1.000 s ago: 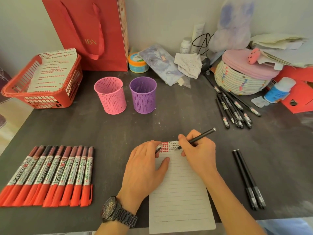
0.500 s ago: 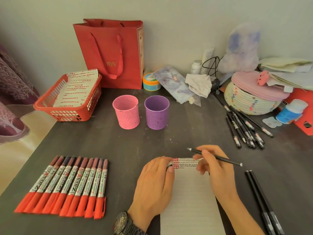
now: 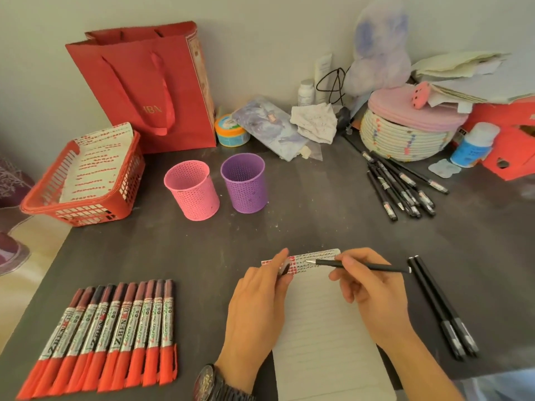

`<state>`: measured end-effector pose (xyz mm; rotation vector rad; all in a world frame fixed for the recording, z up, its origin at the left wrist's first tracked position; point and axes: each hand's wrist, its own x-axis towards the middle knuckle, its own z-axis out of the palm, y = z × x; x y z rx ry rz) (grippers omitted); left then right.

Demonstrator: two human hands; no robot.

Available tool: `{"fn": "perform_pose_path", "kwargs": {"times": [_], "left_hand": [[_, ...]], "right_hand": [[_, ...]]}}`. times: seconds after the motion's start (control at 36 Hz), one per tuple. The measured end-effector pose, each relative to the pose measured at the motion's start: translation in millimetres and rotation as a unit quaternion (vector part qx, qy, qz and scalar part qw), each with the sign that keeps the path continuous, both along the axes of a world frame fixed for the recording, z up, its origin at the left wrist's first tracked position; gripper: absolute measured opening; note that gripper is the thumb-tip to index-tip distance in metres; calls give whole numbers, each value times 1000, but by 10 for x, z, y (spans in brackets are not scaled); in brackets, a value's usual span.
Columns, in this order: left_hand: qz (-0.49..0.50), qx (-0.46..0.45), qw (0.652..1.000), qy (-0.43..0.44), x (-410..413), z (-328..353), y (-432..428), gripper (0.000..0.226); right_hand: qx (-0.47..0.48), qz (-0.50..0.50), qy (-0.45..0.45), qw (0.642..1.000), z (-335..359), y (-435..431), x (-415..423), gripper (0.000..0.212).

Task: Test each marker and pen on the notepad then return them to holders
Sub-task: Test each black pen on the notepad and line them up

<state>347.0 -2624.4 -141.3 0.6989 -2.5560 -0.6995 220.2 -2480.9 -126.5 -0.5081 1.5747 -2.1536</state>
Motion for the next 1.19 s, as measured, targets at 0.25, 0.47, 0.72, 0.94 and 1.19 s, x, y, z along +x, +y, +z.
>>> {"fn": "perform_pose_path", "kwargs": {"times": [0.25,0.47,0.72,0.94,1.19], "left_hand": [[3,-16,1000,23,19,-30,-12,22],[-11,-17,998,57,38,-12,-5,25],[-25,-26,997,65,43,12,-5,29],[-43,-51,994,83,42,11,-9,29],[-72,-70,987,127,55,-19,-3,30]], "right_hand": [[-19,7,-27,999,1,-1,-15,15],[-8,29,-4,1000,-16,-10,-10,18],[18,44,37,998,-20,-9,7,19],[44,59,52,996,-11,-6,8,12],[77,99,92,988,66,1,37,18]]}}
